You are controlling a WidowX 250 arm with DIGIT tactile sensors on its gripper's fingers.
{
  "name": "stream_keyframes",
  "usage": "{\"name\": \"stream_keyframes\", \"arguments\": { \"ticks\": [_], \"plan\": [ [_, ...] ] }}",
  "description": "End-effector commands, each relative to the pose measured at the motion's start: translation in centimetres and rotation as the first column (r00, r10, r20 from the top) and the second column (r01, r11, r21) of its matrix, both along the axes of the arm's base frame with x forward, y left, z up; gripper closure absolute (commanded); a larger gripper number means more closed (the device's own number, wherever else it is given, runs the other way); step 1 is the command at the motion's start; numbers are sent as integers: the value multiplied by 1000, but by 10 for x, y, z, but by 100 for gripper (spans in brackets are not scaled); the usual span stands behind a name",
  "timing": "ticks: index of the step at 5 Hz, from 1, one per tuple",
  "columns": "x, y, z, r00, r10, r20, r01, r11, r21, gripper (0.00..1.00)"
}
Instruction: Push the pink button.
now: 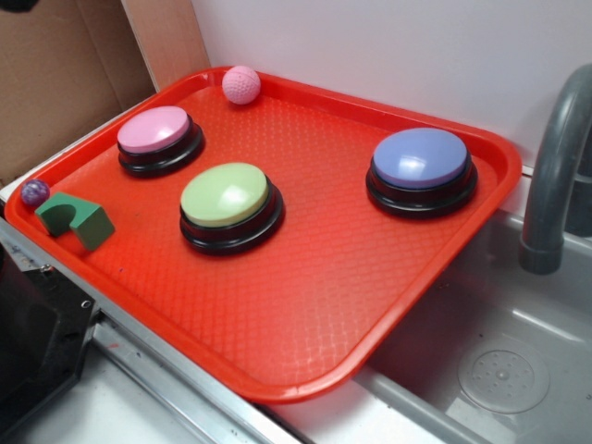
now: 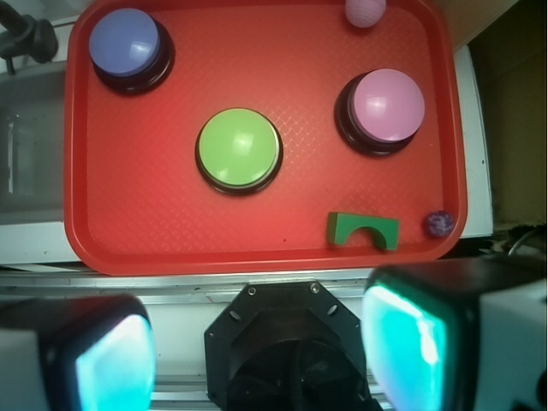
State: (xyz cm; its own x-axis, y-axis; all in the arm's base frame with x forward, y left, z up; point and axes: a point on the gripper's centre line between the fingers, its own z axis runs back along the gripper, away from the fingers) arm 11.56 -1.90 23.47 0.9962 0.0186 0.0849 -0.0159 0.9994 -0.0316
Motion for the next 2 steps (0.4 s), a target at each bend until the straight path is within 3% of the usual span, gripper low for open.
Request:
{"name": "stream_keyframes", "arguments": {
  "ticks": [1,2],
  "plan": [
    [0,0,0,1000,0,0,0,1000,0,0],
    [29,50,-42,991,73,-113,-71,997,19,0]
  ]
}}
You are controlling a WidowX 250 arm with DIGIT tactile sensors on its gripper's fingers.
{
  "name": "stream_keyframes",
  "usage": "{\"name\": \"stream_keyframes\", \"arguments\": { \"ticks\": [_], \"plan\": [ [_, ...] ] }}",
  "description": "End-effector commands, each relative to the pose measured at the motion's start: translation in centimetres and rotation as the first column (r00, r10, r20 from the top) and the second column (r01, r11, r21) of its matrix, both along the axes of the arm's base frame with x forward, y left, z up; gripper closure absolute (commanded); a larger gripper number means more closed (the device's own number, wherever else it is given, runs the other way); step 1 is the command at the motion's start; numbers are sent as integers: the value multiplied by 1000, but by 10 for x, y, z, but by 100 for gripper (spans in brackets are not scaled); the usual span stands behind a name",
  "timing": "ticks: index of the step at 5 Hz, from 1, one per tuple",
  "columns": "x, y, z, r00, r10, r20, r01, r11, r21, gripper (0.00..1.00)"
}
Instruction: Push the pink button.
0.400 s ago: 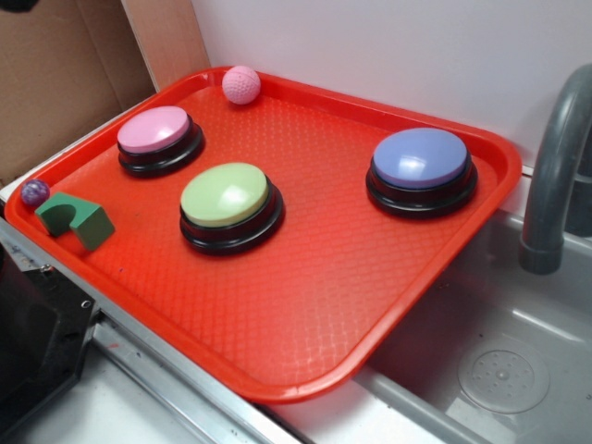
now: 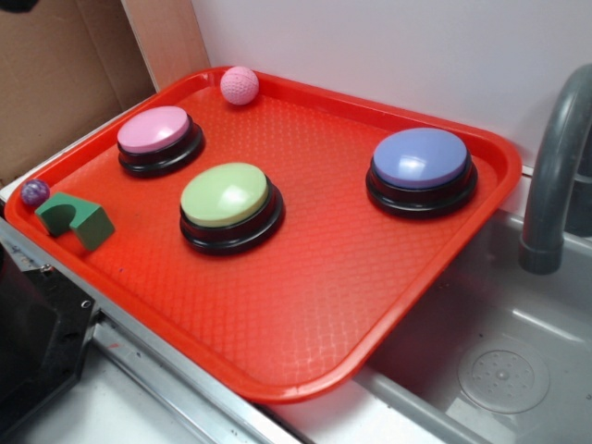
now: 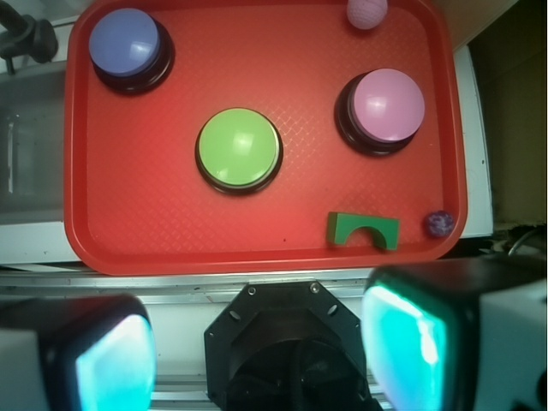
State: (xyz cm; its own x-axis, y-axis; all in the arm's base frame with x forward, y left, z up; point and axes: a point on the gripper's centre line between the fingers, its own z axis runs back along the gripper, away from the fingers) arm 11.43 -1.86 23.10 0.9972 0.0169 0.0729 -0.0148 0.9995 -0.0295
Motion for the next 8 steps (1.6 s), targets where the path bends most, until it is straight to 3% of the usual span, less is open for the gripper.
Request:
{"name": "stream_keyframes", "arguments": {
  "ticks": [1,2,3,5,6,8],
  "plan": [
    [77,97,-70,986,151,-76,-143,985,100,0],
    [101,118,-81,973,230,18,-230,959,168,0],
    [102,117,-86,972,206,109,-224,956,188,0],
    [102,117,-86,972,206,109,-224,956,188,0],
    [109,132,-137,979,198,42,-200,978,59,0],
    [130,151,-180,975,219,35,-220,975,16,0]
  ]
}}
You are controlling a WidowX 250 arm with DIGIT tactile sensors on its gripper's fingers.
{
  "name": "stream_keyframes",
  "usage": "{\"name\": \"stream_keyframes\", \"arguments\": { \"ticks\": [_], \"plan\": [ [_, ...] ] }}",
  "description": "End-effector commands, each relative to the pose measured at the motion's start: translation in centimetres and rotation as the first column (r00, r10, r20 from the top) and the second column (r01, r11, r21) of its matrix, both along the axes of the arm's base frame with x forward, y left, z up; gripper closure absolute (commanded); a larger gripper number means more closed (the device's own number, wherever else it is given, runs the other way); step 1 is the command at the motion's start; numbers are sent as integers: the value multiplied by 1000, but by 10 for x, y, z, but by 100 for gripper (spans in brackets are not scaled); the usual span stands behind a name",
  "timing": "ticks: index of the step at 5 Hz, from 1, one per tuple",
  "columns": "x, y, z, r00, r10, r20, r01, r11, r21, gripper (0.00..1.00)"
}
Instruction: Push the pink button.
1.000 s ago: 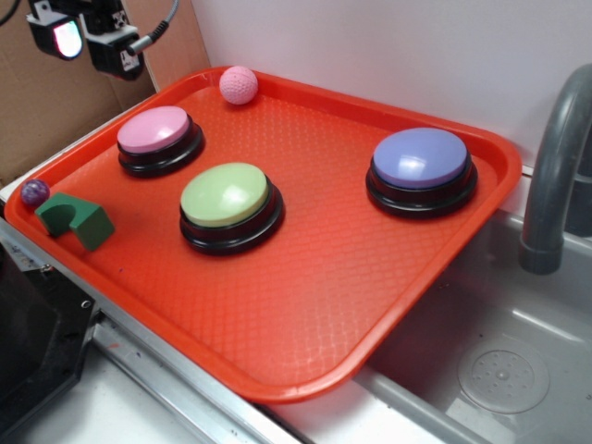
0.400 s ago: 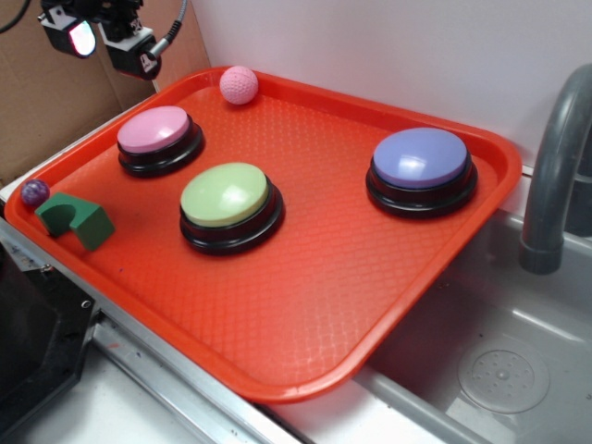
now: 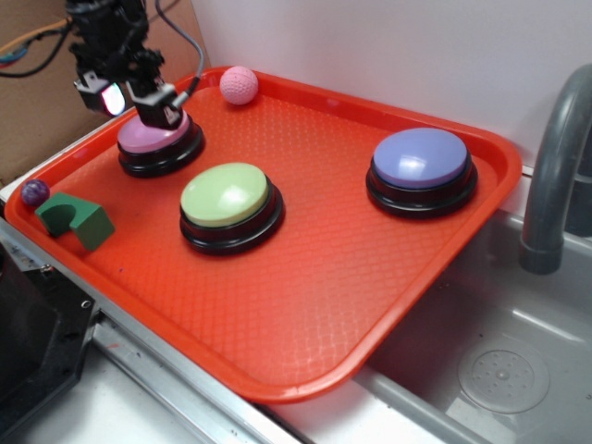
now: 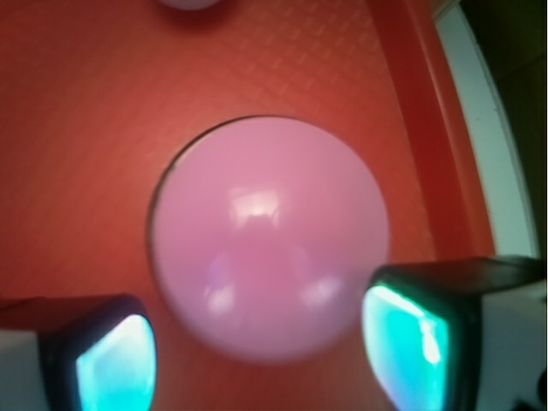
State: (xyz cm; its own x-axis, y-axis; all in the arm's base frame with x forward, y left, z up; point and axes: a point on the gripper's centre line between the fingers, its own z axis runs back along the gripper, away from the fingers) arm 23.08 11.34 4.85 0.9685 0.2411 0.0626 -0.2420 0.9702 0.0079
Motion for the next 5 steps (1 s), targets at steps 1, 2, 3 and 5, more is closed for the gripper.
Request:
{"name": "stream_keyframes", "arguments": {
  "ticks": [1,2,3,5],
  "plan": [
    [16,21,2,1000,-19,9,19,1000,-2,0],
    [15,22,26,999,-50,11,49,999,9,0],
    [17,21,65,992,-122,-28,123,991,47,0],
    [17,19,97,991,-123,-55,128,986,105,0]
  ]
}}
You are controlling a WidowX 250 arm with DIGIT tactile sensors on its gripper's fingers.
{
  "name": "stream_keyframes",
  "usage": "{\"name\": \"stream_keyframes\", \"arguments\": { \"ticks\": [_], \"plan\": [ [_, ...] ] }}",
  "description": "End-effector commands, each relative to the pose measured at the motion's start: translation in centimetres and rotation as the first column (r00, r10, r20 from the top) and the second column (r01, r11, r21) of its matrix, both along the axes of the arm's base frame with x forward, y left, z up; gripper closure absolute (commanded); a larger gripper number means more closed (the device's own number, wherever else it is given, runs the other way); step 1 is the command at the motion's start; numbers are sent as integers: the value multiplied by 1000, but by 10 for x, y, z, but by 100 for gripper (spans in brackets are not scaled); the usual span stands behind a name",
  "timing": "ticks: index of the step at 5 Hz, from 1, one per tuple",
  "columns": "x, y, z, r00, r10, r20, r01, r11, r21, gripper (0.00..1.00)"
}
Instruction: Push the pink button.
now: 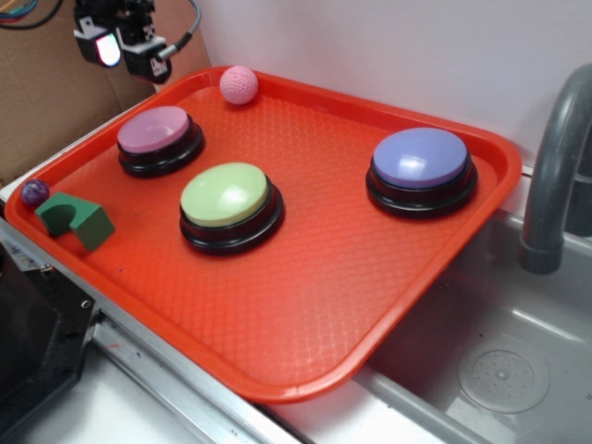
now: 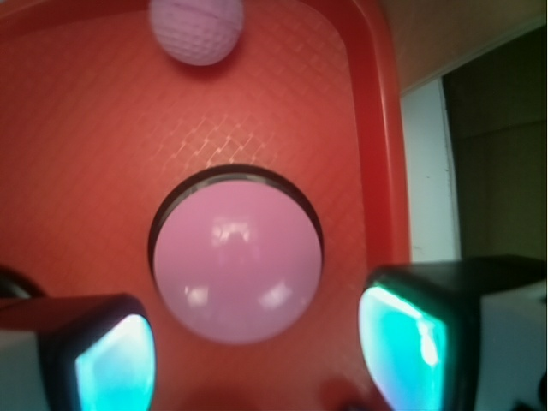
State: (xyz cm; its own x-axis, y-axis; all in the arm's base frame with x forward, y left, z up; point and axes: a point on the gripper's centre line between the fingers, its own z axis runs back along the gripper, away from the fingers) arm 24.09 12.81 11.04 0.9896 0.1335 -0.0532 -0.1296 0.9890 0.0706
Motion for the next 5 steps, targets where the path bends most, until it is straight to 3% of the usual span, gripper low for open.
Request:
{"name": "stream_keyframes", "arguments": {
  "ticks": [1,3,5],
  "plan": [
    [3,-1,43,996,-18,93,10,996,87,0],
    [-7,-4,58,991,-25,133,9,993,120,0],
    [-13,-3,65,989,-12,150,-4,994,109,0]
  ]
}}
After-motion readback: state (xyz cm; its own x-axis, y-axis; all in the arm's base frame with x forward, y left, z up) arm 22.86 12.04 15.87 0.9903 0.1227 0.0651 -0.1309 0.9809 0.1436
